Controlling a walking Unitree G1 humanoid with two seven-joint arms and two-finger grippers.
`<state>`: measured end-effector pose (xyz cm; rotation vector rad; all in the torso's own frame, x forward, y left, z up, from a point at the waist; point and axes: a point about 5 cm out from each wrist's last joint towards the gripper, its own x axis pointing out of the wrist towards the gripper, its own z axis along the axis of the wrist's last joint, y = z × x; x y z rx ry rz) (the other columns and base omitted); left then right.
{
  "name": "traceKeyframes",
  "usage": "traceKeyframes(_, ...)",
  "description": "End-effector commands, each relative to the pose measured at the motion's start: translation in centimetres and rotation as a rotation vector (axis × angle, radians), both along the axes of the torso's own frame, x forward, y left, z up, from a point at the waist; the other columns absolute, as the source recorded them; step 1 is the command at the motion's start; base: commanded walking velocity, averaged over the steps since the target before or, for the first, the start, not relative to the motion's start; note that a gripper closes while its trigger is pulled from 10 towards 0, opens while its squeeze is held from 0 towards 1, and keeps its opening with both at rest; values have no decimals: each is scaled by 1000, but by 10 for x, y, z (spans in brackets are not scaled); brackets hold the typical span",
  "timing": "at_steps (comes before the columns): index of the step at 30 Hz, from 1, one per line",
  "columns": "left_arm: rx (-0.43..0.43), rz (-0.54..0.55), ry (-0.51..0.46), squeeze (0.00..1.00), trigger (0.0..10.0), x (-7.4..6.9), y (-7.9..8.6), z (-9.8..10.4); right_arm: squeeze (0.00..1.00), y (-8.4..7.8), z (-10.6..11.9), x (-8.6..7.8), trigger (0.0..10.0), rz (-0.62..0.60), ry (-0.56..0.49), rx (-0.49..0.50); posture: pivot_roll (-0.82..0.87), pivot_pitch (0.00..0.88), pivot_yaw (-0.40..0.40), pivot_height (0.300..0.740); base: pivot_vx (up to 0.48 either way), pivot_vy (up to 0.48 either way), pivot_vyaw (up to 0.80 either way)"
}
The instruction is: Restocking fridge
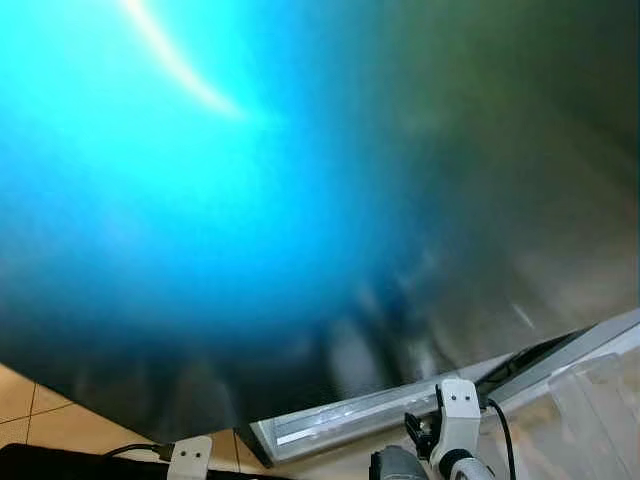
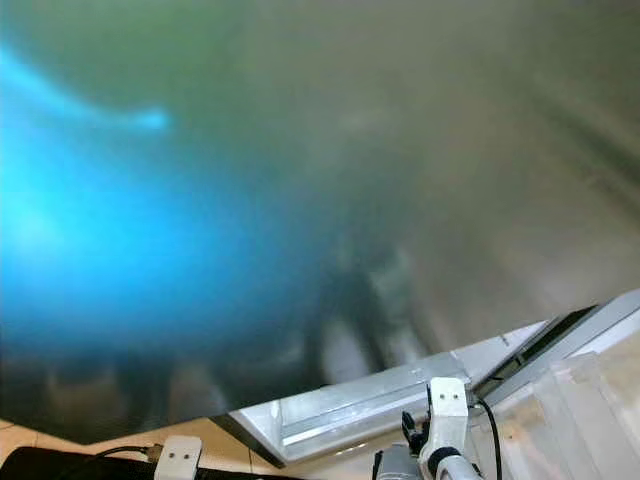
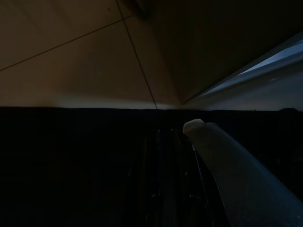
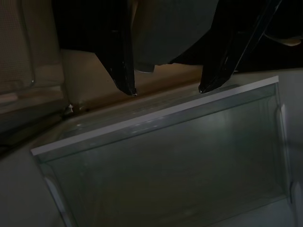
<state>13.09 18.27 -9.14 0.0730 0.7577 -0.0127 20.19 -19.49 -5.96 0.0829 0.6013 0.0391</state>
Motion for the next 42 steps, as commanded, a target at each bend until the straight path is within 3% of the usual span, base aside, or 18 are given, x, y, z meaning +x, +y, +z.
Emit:
traceKeyframes(1, -9, -12, 46, 0, 10000, -11, -5, -5, 0, 0, -6, -9, 10000, -7, 34, -1, -104, 133, 26, 657, 0, 0, 0)
traceKeyframes(35, -7, -22, 42, 0, 10000, -7, -6, -4, 0, 0, -4, -6, 10000, -13, 14, 1, -102, 133, 28, 657, 0, 0, 0)
traceKeyframes(42, -6, -23, 41, 0, 10000, -6, -6, -4, 0, 3, -4, -7, 10000, 31, 15, 7, -102, 132, 27, 671, 0, 0, 0)
